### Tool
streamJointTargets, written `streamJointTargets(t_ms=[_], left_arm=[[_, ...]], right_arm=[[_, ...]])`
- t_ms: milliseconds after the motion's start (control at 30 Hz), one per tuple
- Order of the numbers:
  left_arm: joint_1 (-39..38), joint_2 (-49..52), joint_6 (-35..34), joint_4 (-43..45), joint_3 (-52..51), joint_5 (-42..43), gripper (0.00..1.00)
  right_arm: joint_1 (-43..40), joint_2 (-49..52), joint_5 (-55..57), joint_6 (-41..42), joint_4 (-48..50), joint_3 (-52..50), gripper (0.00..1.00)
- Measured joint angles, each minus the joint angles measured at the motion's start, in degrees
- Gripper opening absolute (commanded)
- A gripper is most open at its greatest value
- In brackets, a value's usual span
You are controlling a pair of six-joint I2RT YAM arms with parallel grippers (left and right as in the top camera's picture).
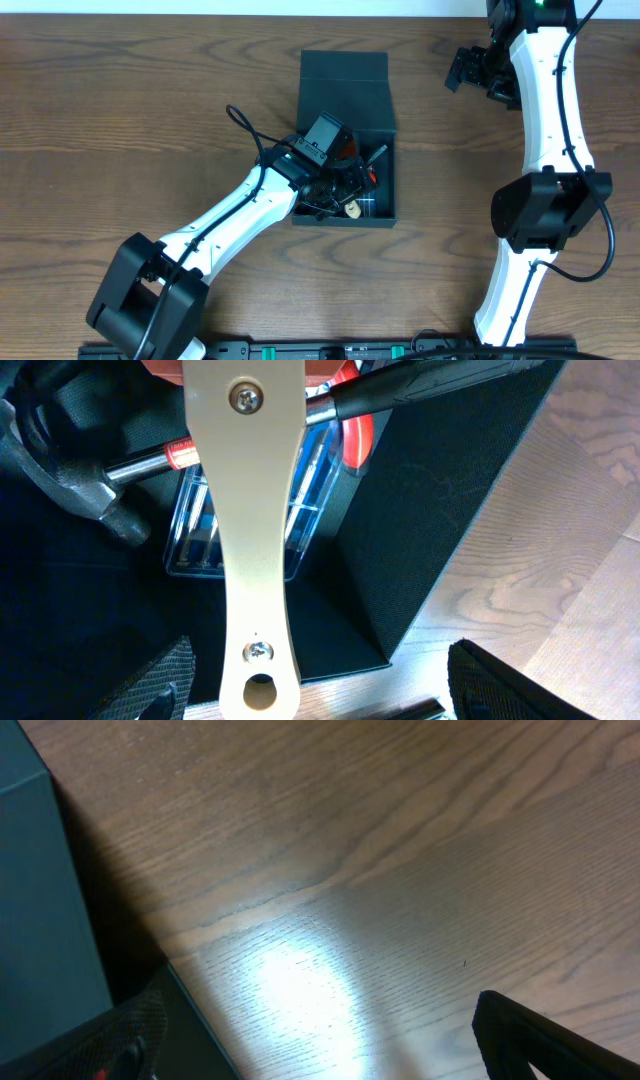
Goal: Pack container
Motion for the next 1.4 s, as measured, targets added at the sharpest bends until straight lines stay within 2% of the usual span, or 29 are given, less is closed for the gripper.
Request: streamJointTargets(t_ms=[367, 600, 1167, 1400], left_arm=[[0.0, 0.0, -0.96, 0.96, 0.0, 0.07, 0.8], [0.0, 0.02, -2.29, 5.68, 0.02, 1.25, 0.8], [0.0, 0.02, -3.21, 5.75, 0.0, 0.85, 0.79], [0.02, 0.02, -2.71, 10.12, 0.02, 1.33, 0.78]], right_arm=[[0.0, 0.0, 0.0, 0.0, -0.02, 0.0, 0.99], [0.0, 0.0, 0.0, 0.0, 0.0, 0.0, 0.99], [0.0, 0.0, 0.0, 0.0, -0.02, 0.0, 0.99], [0.0, 0.0, 0.0, 0.0, 0.0, 0.0, 0.99]])
